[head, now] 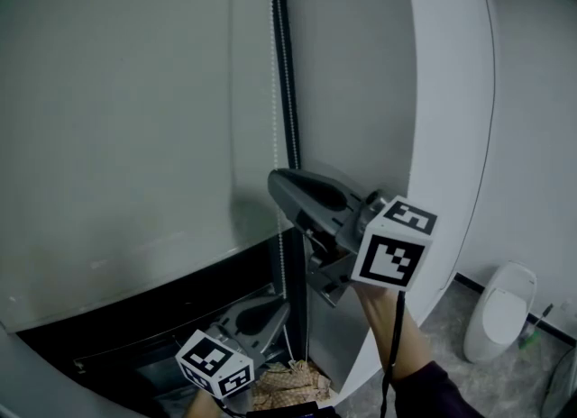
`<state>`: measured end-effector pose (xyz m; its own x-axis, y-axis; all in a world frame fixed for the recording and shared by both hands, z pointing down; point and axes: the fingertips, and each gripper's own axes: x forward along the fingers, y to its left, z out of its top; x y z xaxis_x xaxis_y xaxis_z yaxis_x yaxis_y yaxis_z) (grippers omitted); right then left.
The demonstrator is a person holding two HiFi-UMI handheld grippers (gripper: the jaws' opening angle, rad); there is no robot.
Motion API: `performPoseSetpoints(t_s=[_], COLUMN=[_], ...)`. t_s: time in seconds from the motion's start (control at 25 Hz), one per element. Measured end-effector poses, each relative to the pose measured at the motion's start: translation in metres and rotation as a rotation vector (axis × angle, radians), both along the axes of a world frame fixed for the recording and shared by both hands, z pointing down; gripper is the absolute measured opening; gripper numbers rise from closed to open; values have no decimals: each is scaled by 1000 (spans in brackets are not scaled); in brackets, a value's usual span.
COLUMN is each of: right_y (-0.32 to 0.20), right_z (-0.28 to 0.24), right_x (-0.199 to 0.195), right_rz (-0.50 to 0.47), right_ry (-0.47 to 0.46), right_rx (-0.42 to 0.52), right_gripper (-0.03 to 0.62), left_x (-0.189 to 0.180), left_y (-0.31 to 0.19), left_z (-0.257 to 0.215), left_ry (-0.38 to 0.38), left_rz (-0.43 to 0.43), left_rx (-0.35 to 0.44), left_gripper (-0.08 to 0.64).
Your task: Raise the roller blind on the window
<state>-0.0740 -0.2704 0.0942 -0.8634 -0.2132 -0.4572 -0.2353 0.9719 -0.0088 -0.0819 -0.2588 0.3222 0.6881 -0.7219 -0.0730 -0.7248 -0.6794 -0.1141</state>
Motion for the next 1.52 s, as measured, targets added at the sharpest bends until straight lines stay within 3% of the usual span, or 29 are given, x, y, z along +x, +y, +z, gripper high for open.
performPoseSetpoints(t_s=[0.16, 0.36, 0.64, 0.76, 1.0, 1.12, 1.4, 1.52], right_y=[7, 10, 17, 25, 24, 27, 28, 24], right_z=[25, 73, 111, 124, 163, 181, 191, 165], right_x=[-10, -29, -48, -49, -57, -58, -48, -31], right_rz=[29, 4, -16, -19, -12, -10, -5, -30], right_ry=[60, 134, 209, 232, 283, 311, 351, 272], right_rx=[39, -1, -19, -19, -26, -23, -16, -32], right_gripper=[15, 15, 14, 11, 11, 11, 12, 14], left_x=[-13, -37, -47, -38, -33, -34, -34, -36], left_y=[13, 29, 11, 8, -3, 2, 6, 7], left_z=[-19, -95, -179, -203, -203, -209, -208, -208], left_ry=[74, 137, 224, 212, 224, 231, 136, 122], left_rz=[29, -1, 94, 102, 151, 129, 54, 20], left_rx=[57, 202, 189, 202, 184, 221, 250, 265], left_gripper=[18, 18, 22, 35, 34, 34, 20, 18])
